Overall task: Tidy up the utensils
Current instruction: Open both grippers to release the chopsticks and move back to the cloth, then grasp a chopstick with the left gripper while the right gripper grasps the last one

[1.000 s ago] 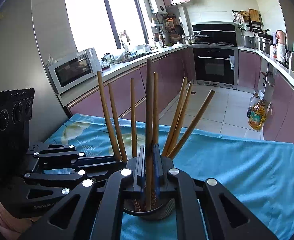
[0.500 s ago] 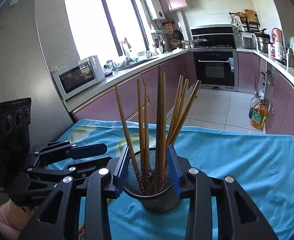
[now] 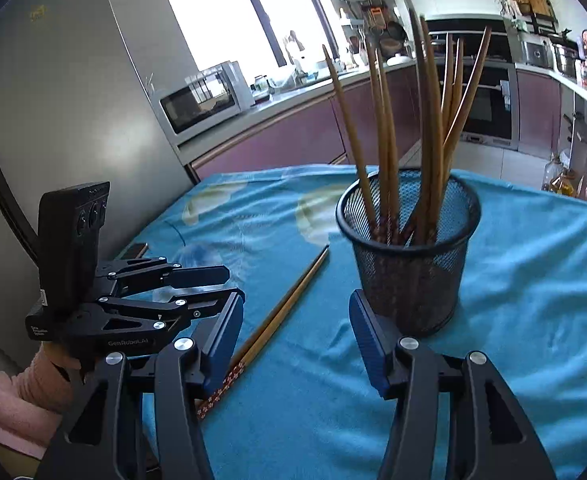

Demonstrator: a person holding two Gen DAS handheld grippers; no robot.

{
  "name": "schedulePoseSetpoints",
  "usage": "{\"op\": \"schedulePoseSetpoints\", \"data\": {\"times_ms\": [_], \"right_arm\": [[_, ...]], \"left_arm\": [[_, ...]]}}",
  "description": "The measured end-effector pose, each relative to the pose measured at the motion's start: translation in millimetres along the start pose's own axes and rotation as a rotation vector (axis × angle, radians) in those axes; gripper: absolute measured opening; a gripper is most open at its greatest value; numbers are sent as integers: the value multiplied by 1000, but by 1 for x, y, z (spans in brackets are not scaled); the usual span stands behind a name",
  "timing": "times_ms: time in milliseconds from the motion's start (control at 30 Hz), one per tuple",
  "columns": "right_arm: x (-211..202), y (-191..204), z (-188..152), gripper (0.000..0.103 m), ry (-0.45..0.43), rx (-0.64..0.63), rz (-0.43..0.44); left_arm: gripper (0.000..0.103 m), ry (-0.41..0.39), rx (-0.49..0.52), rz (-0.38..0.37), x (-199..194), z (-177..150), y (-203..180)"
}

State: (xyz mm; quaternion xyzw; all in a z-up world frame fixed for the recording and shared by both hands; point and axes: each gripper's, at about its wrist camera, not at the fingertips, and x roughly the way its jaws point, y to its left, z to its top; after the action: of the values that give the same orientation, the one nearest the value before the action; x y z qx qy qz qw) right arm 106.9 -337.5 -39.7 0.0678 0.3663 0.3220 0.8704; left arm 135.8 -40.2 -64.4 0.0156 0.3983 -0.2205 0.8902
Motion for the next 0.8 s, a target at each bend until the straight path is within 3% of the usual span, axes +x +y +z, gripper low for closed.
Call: {"op": "schedulePoseSetpoints", "data": {"times_ms": [300,800], "right_arm": [[30,7,-20,54,85,46,9],[45,14,-29,55,125,37,-16]], "left_arm": [[43,63,12,-10,13,-31,-5],[41,83,18,23,15,-34,-9]]}}
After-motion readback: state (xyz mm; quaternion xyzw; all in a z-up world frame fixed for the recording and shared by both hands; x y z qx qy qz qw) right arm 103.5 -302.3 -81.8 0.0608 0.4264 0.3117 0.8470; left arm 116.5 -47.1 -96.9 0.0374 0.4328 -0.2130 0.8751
